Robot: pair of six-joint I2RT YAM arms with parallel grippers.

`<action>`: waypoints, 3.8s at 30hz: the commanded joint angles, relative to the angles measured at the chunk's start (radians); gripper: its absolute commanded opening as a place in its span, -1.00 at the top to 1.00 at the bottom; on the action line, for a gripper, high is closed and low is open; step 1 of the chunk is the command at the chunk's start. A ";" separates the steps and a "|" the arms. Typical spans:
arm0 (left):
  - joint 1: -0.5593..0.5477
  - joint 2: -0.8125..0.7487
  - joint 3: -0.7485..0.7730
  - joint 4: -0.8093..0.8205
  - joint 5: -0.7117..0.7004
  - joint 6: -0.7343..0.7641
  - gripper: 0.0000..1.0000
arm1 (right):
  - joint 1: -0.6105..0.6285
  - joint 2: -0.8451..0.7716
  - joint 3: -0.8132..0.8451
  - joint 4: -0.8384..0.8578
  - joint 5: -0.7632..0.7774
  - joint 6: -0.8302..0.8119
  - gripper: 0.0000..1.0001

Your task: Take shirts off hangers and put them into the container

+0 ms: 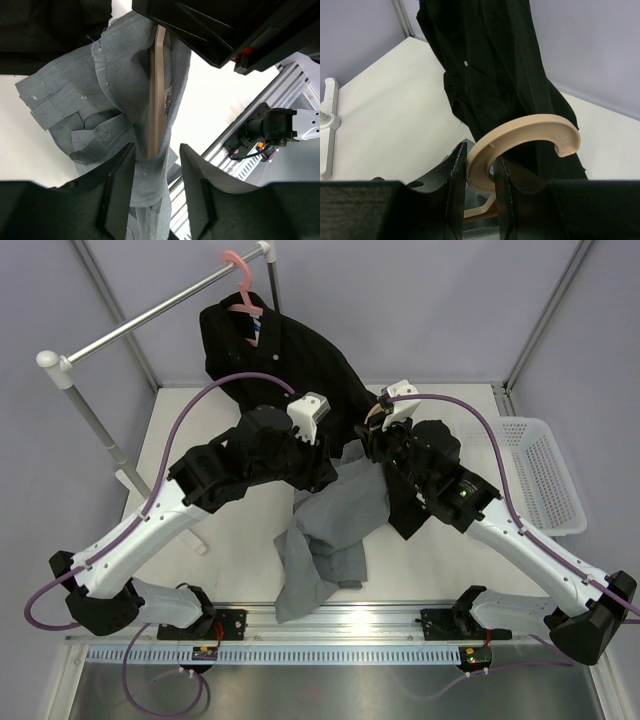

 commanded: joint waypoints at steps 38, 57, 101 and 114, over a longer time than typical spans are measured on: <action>-0.018 -0.592 -0.493 0.034 -0.277 -0.015 1.00 | 0.010 0.043 0.200 -0.099 0.467 0.166 1.00; -0.018 -0.520 -0.312 0.072 -0.122 0.081 -0.98 | 0.025 -0.042 0.002 0.064 0.089 0.098 1.00; -0.018 -0.425 -0.383 0.010 -0.150 0.061 1.00 | 0.138 -0.180 -0.107 -0.177 0.112 0.308 -0.68; -0.018 -0.540 -0.450 -0.093 -0.253 -0.051 1.00 | 0.138 -0.221 -0.256 -0.163 0.060 0.445 -0.72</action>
